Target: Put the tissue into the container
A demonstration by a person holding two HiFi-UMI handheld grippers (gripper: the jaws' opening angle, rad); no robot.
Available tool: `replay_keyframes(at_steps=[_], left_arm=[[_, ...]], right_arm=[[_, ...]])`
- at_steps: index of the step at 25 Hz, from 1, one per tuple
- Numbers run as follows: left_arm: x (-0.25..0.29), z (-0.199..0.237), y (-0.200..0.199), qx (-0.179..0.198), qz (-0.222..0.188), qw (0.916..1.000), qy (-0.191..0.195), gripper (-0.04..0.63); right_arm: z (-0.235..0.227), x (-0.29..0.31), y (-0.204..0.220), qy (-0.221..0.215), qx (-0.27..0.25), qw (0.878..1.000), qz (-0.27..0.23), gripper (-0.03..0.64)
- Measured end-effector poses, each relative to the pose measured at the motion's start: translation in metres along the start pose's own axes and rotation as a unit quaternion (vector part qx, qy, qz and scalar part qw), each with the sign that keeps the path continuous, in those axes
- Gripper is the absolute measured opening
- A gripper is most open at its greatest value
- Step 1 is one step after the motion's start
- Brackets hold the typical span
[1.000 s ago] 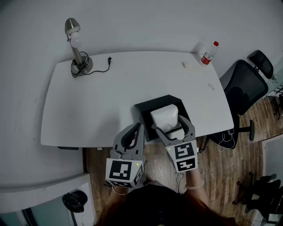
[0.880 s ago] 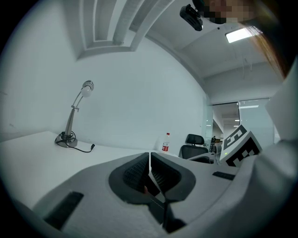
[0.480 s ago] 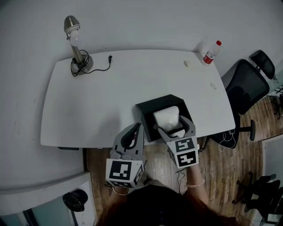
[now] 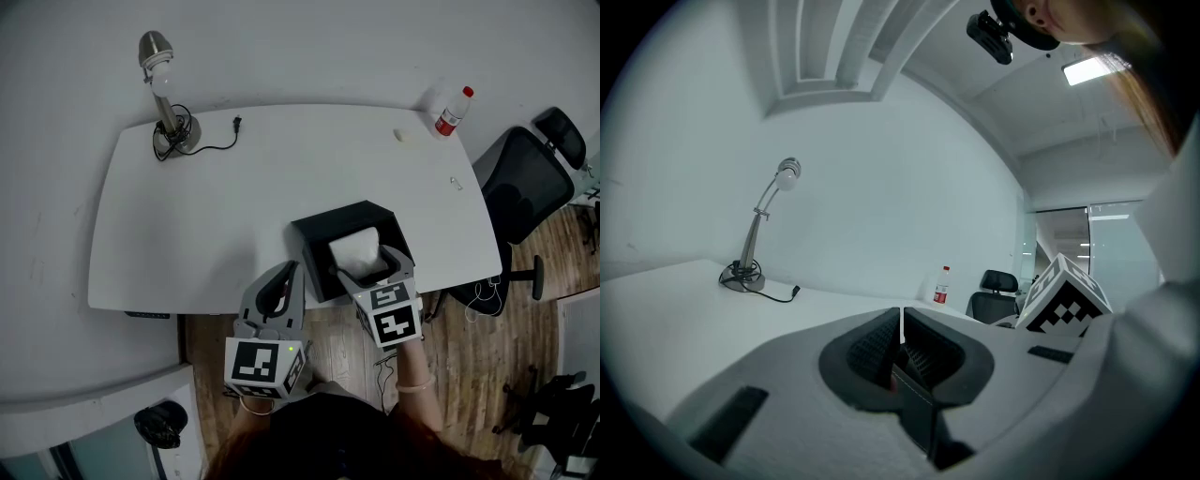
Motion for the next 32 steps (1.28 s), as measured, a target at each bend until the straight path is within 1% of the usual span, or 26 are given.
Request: replay_keyframes(at_steps=[8,12,15,21,27,32], left_arm=[[0.0,0.004,0.002,0.0,0.002,1.0,-0.005,0.034],[0.001,0.004,0.003,-0.001,0.004,1.0,-0.004,0.034],[0.001,0.004,0.002,-0.001,0.004,1.0,-0.004,0.034],[-0.001,0.0,-0.002,0.004,0.001,1.0,-0.006,0.034],[-0.008,-0.01,-0.006,0.013,-0.004,0.9999,-0.006,0.034],[-0.017,-0.022,-0.013,0.021,-0.012,0.9997,-0.007,0.034]], right_arm=[[-0.002,0.006,0.003,0.006,0.003,1.0,0.017,0.4],[-0.003,0.008,0.003,0.014,-0.002,1.0,0.016,0.4],[-0.003,0.008,0.002,0.012,-0.002,1.0,0.01,0.4],[-0.004,0.001,-0.009,0.01,0.018,0.999,-0.029,0.4],[-0.006,-0.014,-0.025,0.025,0.006,0.996,-0.08,0.4],[-0.003,-0.03,-0.034,0.023,0.006,0.993,-0.114,0.4]])
Point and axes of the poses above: the fingertips, and each gripper's own axes: x forward along the fingers, z to its left, y out of its underside, the point moved 1 cm from there along -x, backward along the fingers, and after that the axes turned 15 degrees about -z, right-handed, at the moved point
